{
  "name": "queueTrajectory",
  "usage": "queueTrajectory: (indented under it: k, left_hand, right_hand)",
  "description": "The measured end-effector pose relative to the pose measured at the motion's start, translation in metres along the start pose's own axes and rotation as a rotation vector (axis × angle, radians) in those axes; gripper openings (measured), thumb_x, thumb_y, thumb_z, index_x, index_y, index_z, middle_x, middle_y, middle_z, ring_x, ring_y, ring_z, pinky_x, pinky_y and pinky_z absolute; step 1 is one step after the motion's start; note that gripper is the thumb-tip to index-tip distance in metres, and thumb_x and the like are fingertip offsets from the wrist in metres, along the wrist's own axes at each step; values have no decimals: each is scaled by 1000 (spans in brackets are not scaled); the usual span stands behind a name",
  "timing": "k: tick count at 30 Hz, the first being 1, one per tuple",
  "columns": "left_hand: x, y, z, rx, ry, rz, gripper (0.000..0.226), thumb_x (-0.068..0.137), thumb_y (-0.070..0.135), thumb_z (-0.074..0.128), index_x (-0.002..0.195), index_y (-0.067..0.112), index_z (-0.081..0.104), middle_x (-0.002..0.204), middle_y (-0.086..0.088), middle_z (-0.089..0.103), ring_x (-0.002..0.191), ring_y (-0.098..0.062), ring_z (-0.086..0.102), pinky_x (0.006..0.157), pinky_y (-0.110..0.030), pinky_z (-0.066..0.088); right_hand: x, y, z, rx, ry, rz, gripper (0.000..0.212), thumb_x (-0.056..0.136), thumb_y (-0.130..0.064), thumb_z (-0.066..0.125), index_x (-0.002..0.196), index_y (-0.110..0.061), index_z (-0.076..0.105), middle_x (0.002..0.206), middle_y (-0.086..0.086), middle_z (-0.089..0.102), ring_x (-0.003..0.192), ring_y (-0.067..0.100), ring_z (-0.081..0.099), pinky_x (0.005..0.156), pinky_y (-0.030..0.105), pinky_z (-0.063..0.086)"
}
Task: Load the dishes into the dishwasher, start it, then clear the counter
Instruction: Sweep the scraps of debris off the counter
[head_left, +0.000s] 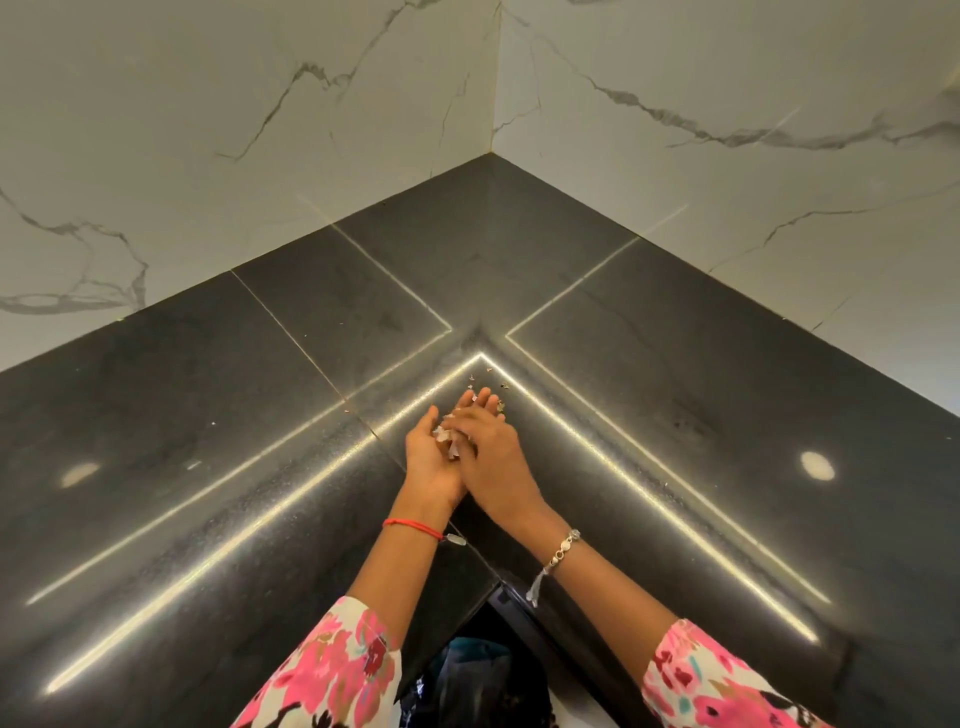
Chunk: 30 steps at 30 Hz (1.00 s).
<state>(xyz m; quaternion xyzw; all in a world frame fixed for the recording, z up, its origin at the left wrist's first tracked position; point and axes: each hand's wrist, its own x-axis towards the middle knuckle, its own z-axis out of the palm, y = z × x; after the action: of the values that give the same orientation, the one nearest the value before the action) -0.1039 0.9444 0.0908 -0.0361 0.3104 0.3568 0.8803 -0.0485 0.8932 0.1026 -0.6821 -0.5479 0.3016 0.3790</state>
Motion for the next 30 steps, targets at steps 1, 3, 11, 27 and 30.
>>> queueTrajectory:
  k: [1,3,11,27,30]
  left_hand:
    - [0,-1,0,5,-1,10,43,101,30,27,102,1,59,98,-14,64,91,-24,62,100,-38,41]
    - [1,0,-3,39,4,35,37,101,23,29,98,5,61,91,-11,67,82,-21,67,90,-35,50]
    - [0,10,-8,-78,93,-12,35,100,12,33,79,2,60,74,-10,62,65,-18,62,53,-25,57]
    - [-19,14,-33,-16,77,40,33,100,15,29,77,9,53,57,-3,51,50,-10,44,42,-16,43]
    - [-24,11,-37,-17,84,39,33,100,14,29,77,9,53,58,-3,52,53,-11,42,42,-16,43]
  right_hand:
    - [-1,1,2,-44,-39,4,34,97,-3,38,128,3,52,142,15,43,137,22,32,117,31,19]
    - [-4,1,5,-80,-92,10,38,100,-12,36,135,-3,46,149,9,35,142,15,24,118,23,11]
    - [16,9,-27,220,232,-82,38,86,9,40,105,-5,70,121,3,63,115,-2,53,102,16,41]
    - [5,74,-27,-584,-383,-262,50,102,-17,33,149,-16,17,158,-4,8,145,8,2,114,17,-6]
    - [-19,76,-37,-539,-340,-211,61,93,8,35,148,-16,23,157,-7,13,144,5,8,112,12,-1]
